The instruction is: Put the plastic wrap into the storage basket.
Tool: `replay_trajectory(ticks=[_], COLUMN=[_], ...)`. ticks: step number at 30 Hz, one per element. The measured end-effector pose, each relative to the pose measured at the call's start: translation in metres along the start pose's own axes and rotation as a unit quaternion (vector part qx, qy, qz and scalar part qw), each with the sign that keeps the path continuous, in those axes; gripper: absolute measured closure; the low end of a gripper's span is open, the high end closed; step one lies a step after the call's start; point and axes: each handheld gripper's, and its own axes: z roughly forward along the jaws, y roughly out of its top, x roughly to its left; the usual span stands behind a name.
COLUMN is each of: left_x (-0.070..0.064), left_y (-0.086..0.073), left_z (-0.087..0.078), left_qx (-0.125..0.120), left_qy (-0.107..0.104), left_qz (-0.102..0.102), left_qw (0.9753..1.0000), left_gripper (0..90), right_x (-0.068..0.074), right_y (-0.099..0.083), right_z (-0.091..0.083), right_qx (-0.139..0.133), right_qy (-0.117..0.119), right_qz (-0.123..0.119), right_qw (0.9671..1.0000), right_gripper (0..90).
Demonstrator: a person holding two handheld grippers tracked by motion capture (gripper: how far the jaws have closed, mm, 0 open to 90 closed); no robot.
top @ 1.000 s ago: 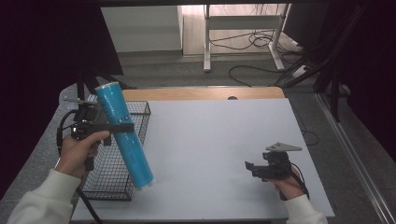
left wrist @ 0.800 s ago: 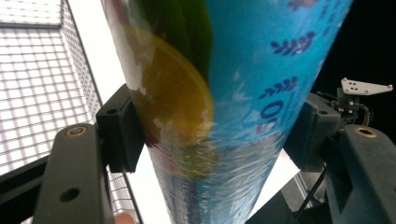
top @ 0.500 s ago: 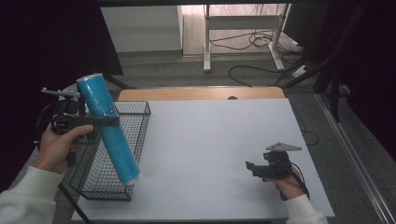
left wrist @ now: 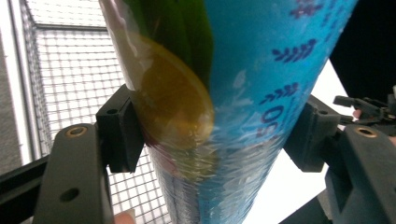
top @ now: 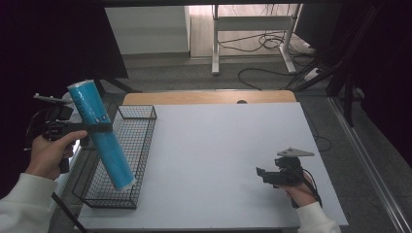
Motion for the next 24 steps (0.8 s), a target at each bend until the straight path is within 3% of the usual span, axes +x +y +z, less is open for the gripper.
replay_trajectory(ticks=[6,14,24], left_x=[0.01,0.017,0.023], left_y=[-0.003,-0.008,-0.013], left_z=[0.003,0.013,0.028], left_qx=[0.009,0.023,0.042], left_qy=[0.019,0.042,0.053], left_qz=[-0.004,-0.003,0.0], left_qw=[0.9998,0.9989,0.9977], left_gripper=[31.9,31.9,31.9], right_x=[-0.002,-0.001,0.0], right_y=[0.0,0.0,0.001], right_z=[0.001,-0.001,-0.004], right_qx=[-0.006,-0.013,-0.029], right_qy=[-0.012,-0.006,-0.009], right_qz=[0.006,0.004,-0.003], right_qw=[0.9999,0.9999,0.9995], right_gripper=[16.9,16.9,17.1])
